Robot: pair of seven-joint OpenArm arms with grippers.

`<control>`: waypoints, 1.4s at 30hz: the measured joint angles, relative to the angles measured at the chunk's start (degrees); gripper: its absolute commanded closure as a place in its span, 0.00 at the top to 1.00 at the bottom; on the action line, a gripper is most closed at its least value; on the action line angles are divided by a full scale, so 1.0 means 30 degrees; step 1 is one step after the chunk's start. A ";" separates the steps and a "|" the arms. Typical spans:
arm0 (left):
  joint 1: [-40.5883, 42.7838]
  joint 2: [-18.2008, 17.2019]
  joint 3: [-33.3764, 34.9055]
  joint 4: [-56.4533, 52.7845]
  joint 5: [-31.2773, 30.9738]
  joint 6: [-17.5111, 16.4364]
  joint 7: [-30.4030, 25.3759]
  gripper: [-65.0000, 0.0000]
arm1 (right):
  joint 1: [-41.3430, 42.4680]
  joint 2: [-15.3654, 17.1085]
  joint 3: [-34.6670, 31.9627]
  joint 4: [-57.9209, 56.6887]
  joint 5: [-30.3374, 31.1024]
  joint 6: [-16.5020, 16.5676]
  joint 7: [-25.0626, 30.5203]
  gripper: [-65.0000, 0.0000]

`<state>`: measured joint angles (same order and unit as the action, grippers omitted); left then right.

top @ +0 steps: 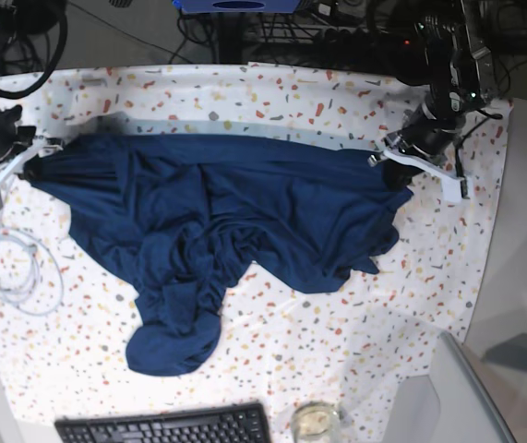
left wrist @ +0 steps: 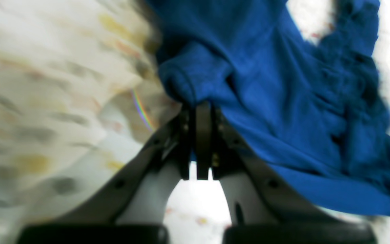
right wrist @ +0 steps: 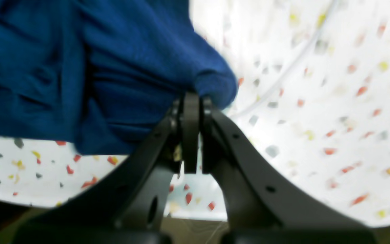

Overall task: Layout the t-shirt on the table in an organized manner, then fold the t-shirt properly
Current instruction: 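Lift the shirt edge with the left gripper and lay it flat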

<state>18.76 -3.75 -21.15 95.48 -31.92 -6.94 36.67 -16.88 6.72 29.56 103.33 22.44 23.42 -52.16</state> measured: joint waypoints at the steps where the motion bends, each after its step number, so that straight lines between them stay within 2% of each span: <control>1: 0.0015 -0.0029 0.0058 0.1086 0.0809 0.0117 0.0058 0.00 | 0.0007 0.0029 0.0000 0.0444 0.0044 0.0000 -0.0386 0.00; 4: -0.0386 -0.0044 0.0969 0.2841 0.3198 0.0087 -0.0466 0.00 | 0.0357 -0.0007 0.0000 0.1209 0.0117 0.0000 -0.1661 0.00; 6: -0.0721 -0.0036 0.2229 0.2994 0.4597 0.0211 -0.0233 0.00 | 0.0874 0.0022 0.0044 0.1348 0.0029 0.0007 -0.1800 0.00; 8: -0.1035 -0.0022 0.3832 0.2834 0.5078 0.0117 -0.0160 0.00 | 0.1406 0.0124 0.0080 0.1428 0.0051 0.0000 -0.1792 0.00; 11: -0.1253 0.0321 0.5246 0.1719 0.5144 -0.0007 -0.0350 0.00 | 0.1559 0.0219 0.0095 0.1435 0.0029 -0.0007 -0.1756 0.00; 14: -0.0539 0.0780 0.5187 0.0423 0.5362 0.0270 -0.0444 0.00 | 0.0867 0.0211 0.0109 0.1122 0.0036 -0.0007 -0.1472 0.00; 18: 0.1013 0.0663 0.5136 -0.0211 0.5530 0.0255 -0.0226 0.00 | 0.0481 0.0175 0.0146 -0.0612 0.0022 -0.0007 -0.1661 0.00; 25: 0.2310 -0.0036 0.5311 -0.0095 0.5493 0.0182 -0.0437 0.00 | 0.0495 0.0641 0.0124 -0.3861 -0.0109 -0.0109 0.0415 0.00; 34: 0.4102 -0.0525 0.5231 0.1282 0.5348 0.0168 -0.0401 0.00 | 0.0219 0.0656 0.0452 -0.4575 -0.0058 -0.0109 0.1260 0.00; 35: 0.4328 -0.0765 0.5224 0.1501 0.5370 0.0044 -0.0372 0.05 | 0.0226 0.0648 0.0452 -0.4575 -0.0044 -0.0109 0.1268 0.00; 37: 0.4663 -0.0903 0.5151 0.1894 0.5493 0.0262 -0.0386 0.24 | 0.0248 0.0641 0.0444 -0.4575 -0.0044 -0.0109 0.1348 0.00; 39: 0.4881 -0.1042 0.5115 0.2113 0.5493 0.0197 -0.0437 0.38 | 0.0262 0.0627 0.0444 -0.4575 -0.0036 -0.0109 0.1341 0.00; 42: 0.5493 -0.0845 0.4554 0.2506 0.5289 0.0080 -0.0393 0.42 | 0.0270 0.0648 0.0452 -0.4575 -0.0044 -0.0109 0.1341 0.00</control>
<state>35.24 -6.28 -7.49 103.00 -16.05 -6.70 35.48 -16.08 8.67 30.92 89.60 22.31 23.09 -48.14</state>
